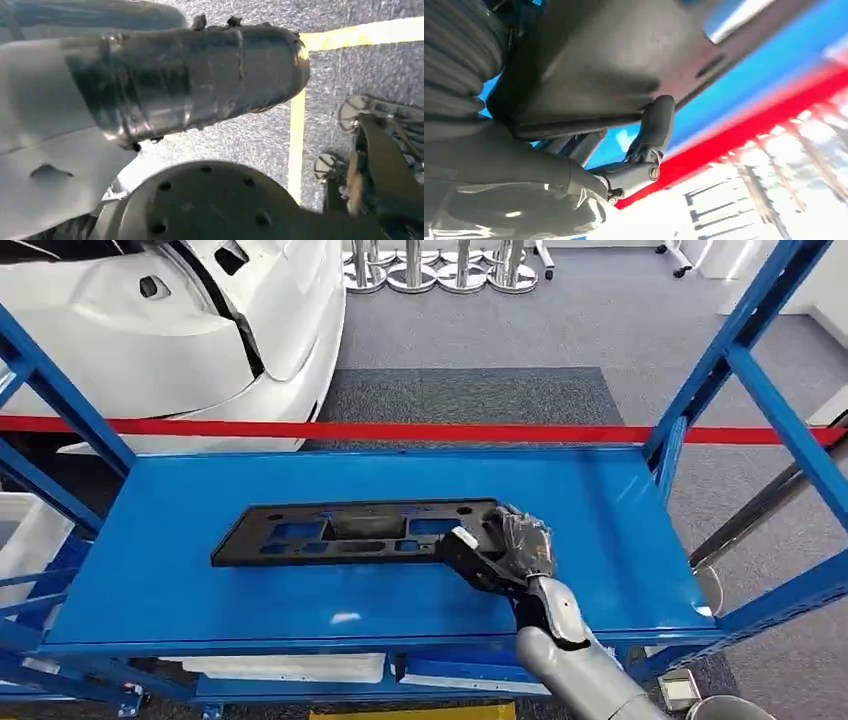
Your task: Take the parts from the cabinet and place them on the table.
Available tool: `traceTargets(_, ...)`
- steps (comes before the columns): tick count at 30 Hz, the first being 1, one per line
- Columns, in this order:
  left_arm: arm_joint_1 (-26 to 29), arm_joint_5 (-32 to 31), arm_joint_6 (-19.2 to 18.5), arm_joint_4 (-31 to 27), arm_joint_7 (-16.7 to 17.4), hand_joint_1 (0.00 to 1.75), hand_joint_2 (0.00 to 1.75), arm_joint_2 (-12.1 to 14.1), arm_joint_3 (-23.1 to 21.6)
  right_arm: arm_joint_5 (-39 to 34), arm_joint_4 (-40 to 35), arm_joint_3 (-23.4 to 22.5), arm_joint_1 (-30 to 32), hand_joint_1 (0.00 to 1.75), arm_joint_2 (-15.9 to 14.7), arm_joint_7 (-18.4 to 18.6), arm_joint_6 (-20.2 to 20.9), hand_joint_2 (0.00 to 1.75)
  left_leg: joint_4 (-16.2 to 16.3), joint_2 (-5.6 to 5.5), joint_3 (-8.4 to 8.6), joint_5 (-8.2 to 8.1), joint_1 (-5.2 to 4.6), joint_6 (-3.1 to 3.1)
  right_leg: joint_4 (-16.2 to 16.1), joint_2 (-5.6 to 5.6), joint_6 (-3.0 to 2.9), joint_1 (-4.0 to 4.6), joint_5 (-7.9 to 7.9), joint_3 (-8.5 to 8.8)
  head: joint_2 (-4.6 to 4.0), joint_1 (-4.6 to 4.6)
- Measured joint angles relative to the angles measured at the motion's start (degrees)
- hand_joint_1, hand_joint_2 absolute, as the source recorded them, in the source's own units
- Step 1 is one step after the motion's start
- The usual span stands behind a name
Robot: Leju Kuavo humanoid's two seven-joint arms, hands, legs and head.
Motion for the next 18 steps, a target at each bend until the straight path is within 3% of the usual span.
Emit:
traceTargets(3, 0.0, 0.4, 0.0, 0.0, -0.1, 0.00, 0.00, 0.0, 0.0, -2.7, -4.7, -0.6, 1.8, 1.75, 0.3, -1.2, -1.2, 1.75, 0.2, -0.06, -0.14, -0.34, -0.28, 1.19, -0.4, -0.11, 0.85, -0.17, -0.21, 0.18, 0.00, -0.04)
traceTargets(5, 0.0, 0.5, 0.1, 0.0, -0.2, 0.00, 0.00, -0.3, 0.0, -3.2, -6.9, -1.4, 2.4, 1.75, 0.4, -1.2, -1.6, 1.75, -0.1, -0.02, 0.09, -0.20, 0.09, 1.91, 1.7, -0.19, 1.60, -0.23, -1.77, -0.55, 0.00, 0.07)
traceTargets(7, -0.1, 0.5, 0.3, 0.0, -0.2, 0.00, 0.00, -0.5, 0.0, -3.9, -8.6, -2.0, 2.6, 1.75, 0.4, -1.5, -2.1, 1.75, -0.1, 0.01, 0.01, -0.29, 0.01, 2.36, 11.1, -0.23, 1.96, -0.24, -6.34, -5.43, 0.00, 0.05)
traceTargets(9, -0.1, 0.7, 0.3, 0.0, -0.2, 0.00, 0.00, -0.5, 0.0, -6.2, -9.8, -2.5, 3.7, 1.75, 0.4, -3.2, -2.9, 1.75, -0.1, 0.00, 0.03, -0.43, -0.13, 2.55, 19.7, -0.23, 2.03, -0.22, -8.98, -10.24, 0.00, 0.05)
traceTargets(10, 0.0, 1.0, 0.3, 0.0, -0.4, 0.00, 1.75, -0.5, 0.1, -8.3, -10.7, -2.9, 4.3, 1.75, 0.4, -5.0, -3.6, 1.75, 0.0, -0.04, 0.09, -0.47, -0.19, 2.57, 20.3, -0.23, 1.83, -0.22, -8.17, -11.08, 0.00, 0.02)
traceTargets(12, 0.0, 1.3, 0.3, 0.0, -0.8, 0.00, 1.75, -0.5, 0.2, -12.7, -13.1, -3.3, 5.5, 1.75, 0.4, -8.6, -5.1, 1.75, 0.0, -0.23, 0.26, -0.58, -0.38, 2.55, 13.5, -0.23, 1.13, -0.17, -3.30, -8.58, 0.00, 0.05)
traceTargets(13, 0.0, 1.4, 0.3, 0.0, -1.1, 0.00, 1.75, -0.5, 0.2, -15.6, -15.0, -3.6, 5.8, 1.75, 0.4, -11.1, -6.3, 1.75, 0.0, -0.31, 0.38, -0.62, -0.52, 2.48, 8.0, -0.23, 0.58, -0.05, -0.47, -6.17, 0.00, 0.05)
traceTargets(14, 0.0, 1.5, 0.3, 0.0, -1.1, 0.00, 1.75, -0.7, 0.2, -17.2, -16.8, -3.9, 6.2, 1.75, 0.4, -12.5, -7.0, 1.75, 0.0, -0.31, 0.40, -0.66, -0.48, 2.40, 3.3, -0.30, -0.18, 0.18, 1.39, -4.04, 0.00, 0.03)
traceTargets(15, -0.1, 1.7, 0.2, 0.0, -1.2, 0.00, 1.75, -0.7, 0.2, -18.8, -18.8, -4.2, 6.6, 1.75, 0.4, -13.6, -7.7, 1.75, 0.5, -0.39, 0.17, -0.96, -1.09, 2.01, 0.3, -0.23, -0.38, 0.55, 1.58, -3.08, 0.00, 0.07)
traceTargets(16, 0.0, 1.7, 0.2, 0.0, -1.4, 0.00, 1.75, -0.7, 0.2, -20.3, -20.7, -4.4, 7.4, 1.75, 0.4, -14.5, -8.4, 1.75, 0.2, -0.43, 0.29, -1.01, -1.00, 1.70, 0.9, -0.40, -0.30, 0.44, 1.62, -3.07, 0.00, -0.15)
traceTargets(18, 0.1, 2.3, 0.2, 0.0, -1.4, 0.00, 1.75, -0.7, 0.2, -22.7, -23.7, -4.6, 8.8, 1.75, 0.2, -16.1, -9.4, 1.75, 0.0, -0.37, 0.61, -1.11, -0.90, 1.11, 0.7, -0.26, -0.75, 0.52, 1.60, -3.03, 0.00, -0.15)
